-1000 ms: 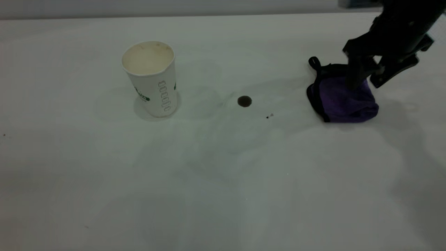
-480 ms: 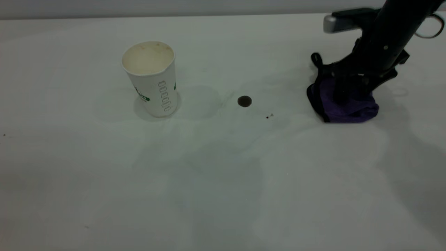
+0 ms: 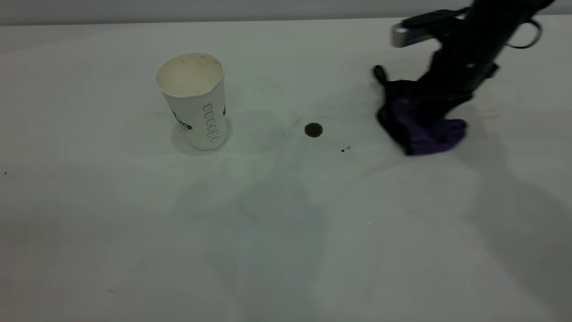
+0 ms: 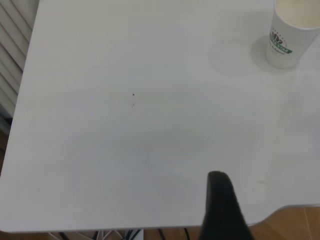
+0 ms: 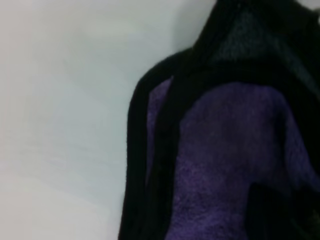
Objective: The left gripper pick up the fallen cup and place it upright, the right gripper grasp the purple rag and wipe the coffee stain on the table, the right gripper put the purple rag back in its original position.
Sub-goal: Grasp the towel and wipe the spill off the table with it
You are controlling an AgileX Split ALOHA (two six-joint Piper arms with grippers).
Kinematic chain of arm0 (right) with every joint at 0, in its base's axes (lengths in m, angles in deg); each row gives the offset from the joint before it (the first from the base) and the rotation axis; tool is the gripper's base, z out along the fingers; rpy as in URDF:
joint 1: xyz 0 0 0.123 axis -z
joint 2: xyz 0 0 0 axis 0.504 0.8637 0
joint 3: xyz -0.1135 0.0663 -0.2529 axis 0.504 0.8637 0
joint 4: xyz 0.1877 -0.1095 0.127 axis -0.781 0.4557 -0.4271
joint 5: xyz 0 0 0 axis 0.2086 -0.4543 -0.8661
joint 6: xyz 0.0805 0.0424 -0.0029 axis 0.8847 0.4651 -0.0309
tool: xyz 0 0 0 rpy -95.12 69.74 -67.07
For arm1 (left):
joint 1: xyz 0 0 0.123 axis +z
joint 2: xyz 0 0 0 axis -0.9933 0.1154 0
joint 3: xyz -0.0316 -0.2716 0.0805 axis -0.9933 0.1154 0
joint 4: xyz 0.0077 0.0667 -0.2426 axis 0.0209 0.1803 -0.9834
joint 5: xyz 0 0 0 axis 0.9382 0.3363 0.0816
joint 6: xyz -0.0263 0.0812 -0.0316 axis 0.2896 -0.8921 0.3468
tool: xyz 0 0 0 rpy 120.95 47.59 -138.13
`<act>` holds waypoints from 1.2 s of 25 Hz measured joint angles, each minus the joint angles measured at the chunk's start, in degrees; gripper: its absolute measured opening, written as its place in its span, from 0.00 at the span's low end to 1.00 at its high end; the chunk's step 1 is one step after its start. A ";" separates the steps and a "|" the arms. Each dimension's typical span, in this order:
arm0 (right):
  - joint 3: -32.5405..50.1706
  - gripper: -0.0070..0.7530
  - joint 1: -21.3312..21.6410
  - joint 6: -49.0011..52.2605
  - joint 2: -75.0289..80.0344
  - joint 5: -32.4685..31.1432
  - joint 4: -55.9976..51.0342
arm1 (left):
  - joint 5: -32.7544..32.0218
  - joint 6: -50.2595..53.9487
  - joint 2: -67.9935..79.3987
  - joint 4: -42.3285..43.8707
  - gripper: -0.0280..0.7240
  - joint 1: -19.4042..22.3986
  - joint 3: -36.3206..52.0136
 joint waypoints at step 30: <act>-17.19 0.09 -19.21 -1.21 8.16 -19.15 -10.03 | 0.00 0.00 0.00 0.00 0.74 0.00 0.00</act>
